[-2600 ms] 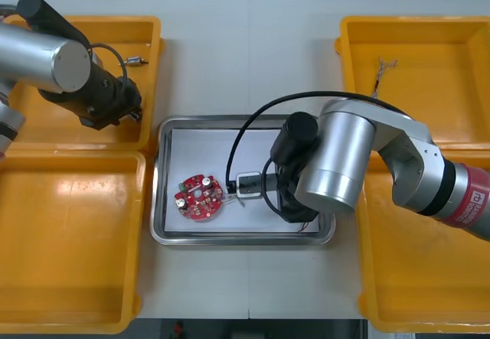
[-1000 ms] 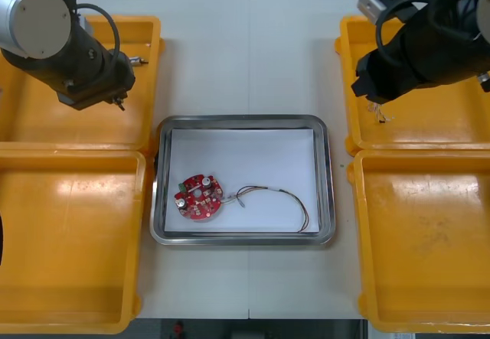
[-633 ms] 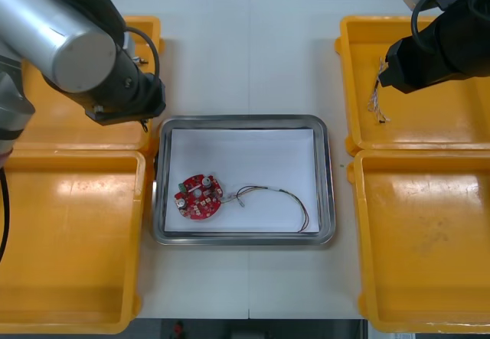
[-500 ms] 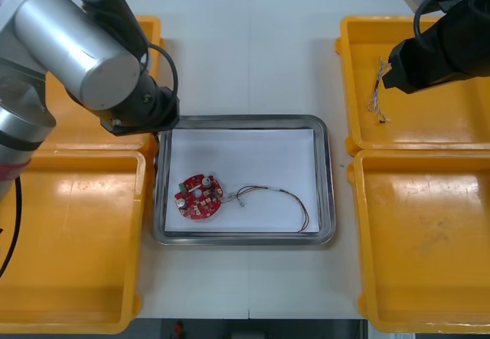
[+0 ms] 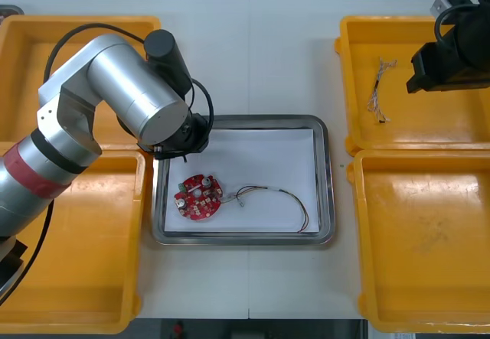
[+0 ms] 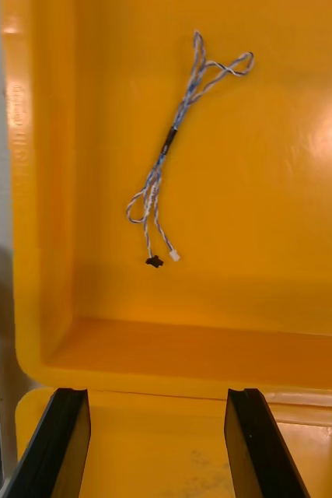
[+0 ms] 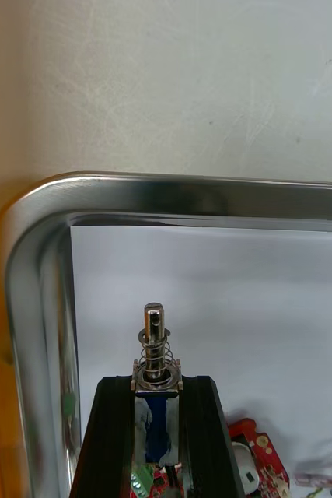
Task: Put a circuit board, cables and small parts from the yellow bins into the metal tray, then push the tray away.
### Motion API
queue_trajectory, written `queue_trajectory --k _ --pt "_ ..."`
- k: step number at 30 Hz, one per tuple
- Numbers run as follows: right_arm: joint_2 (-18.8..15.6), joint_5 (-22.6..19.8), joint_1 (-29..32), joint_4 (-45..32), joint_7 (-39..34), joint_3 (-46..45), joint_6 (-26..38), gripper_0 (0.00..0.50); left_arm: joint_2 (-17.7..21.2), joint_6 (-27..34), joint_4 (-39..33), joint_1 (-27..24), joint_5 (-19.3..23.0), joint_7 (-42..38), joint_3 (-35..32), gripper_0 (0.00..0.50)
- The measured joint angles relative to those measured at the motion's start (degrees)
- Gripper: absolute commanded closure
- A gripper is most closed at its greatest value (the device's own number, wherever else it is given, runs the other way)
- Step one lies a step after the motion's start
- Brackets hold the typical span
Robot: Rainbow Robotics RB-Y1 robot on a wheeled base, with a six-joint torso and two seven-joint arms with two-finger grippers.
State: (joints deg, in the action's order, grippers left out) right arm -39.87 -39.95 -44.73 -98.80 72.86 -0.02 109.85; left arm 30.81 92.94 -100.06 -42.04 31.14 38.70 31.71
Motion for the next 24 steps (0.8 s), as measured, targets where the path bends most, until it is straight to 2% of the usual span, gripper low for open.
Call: queue_trajectory --k 4,13,16,18,19,20,21,22,24 --pt "0.36 2.08 -2.74 5.58 0.0 0.01 0.0 0.0 -0.3 -1.16 1.91 0.0 -0.26 0.0 0.93 0.5" --pt "3.74 10.68 -10.52 17.78 -0.02 1.63 -0.11 0.0 -0.52 -4.9 5.94 0.0 -1.21 0.0 2.8 0.497" --pt "5.09 12.66 -11.44 20.31 -0.03 1.69 -2.35 0.0 -0.53 -4.94 6.12 0.0 -1.21 0.0 2.81 0.481" --pt "6.05 14.15 -11.54 21.36 -0.1 1.69 -3.95 0.0 -0.54 -4.95 6.14 0.0 -1.21 0.0 2.81 0.331" --pt "6.48 14.7 -11.54 21.94 -0.25 1.69 -4.68 0.0 -0.55 -4.96 6.14 0.0 -1.21 0.0 2.81 0.17" --pt "6.93 15.15 -11.54 22.57 -0.5 1.69 -5.53 0.0 -0.56 -4.96 6.15 -0.01 -1.21 0.0 2.81 0.084" --pt "7.34 15.4 -11.55 23.19 -0.62 1.68 -6.45 0.0 -0.56 -4.97 6.16 -0.01 -1.21 0.0 2.81 0.062" --pt "7.77 15.54 -11.55 23.88 -0.65 1.63 -7.59 0.0 -0.56 -4.97 6.16 -0.01 -1.21 0.0 2.81 0.008" --pt "8.66 15.71 -11.55 25.07 -0.66 1.4 -9.42 0.0 -0.57 -4.97 6.16 -0.01 -1.21 0.0 2.81 0.0"
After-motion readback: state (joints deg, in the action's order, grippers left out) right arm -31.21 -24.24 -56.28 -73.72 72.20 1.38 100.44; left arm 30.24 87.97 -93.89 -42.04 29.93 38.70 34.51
